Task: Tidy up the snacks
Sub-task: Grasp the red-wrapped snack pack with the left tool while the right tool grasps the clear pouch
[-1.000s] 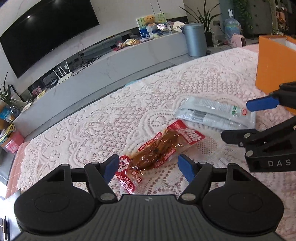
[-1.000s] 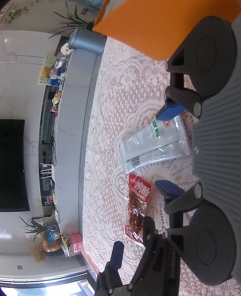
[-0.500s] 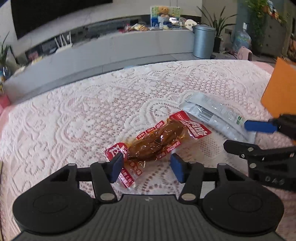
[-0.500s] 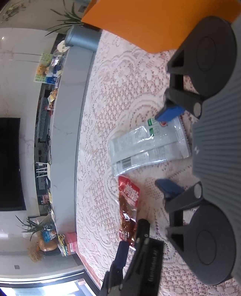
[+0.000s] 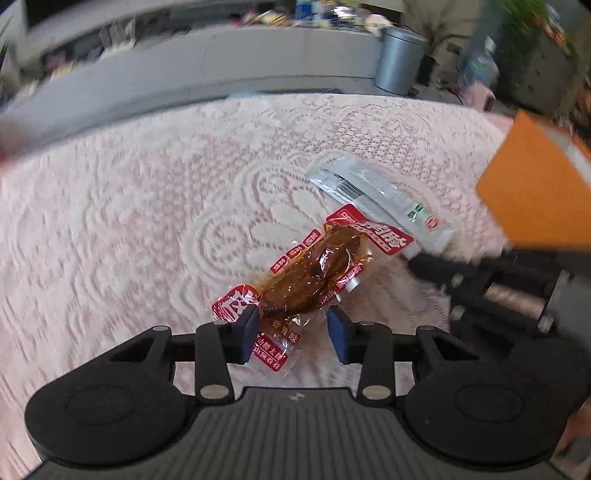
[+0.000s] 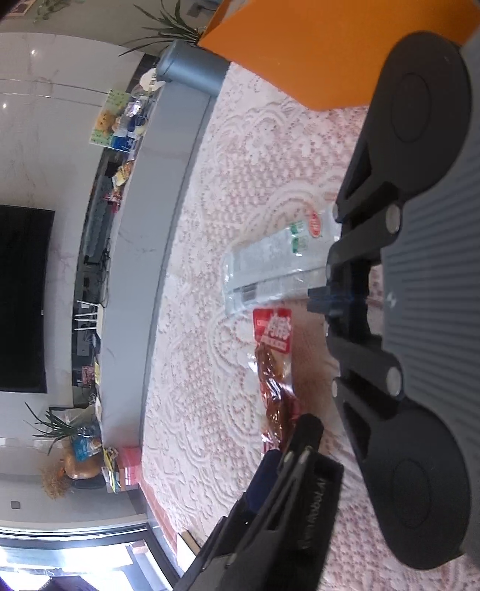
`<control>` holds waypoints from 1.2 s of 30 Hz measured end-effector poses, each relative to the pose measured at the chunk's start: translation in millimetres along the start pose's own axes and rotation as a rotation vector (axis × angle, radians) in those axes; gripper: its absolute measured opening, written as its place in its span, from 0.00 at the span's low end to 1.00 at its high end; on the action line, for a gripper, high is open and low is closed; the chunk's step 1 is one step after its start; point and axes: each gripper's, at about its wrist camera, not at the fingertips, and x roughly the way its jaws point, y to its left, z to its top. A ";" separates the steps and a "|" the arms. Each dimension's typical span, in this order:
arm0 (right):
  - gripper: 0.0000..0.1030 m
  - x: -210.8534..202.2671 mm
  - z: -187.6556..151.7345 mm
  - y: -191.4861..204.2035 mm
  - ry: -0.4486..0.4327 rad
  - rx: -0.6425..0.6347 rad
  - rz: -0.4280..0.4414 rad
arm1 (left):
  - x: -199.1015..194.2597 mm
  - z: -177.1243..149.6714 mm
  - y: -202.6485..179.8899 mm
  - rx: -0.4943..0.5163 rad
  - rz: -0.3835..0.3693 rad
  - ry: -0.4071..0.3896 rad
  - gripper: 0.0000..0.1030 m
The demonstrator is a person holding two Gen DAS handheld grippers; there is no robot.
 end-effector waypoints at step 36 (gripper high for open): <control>0.42 7.2 4.2 -44.3 -0.017 0.205 -0.035 | 38.0 6.3 -26.2 0.211 -0.016 -0.151 0.76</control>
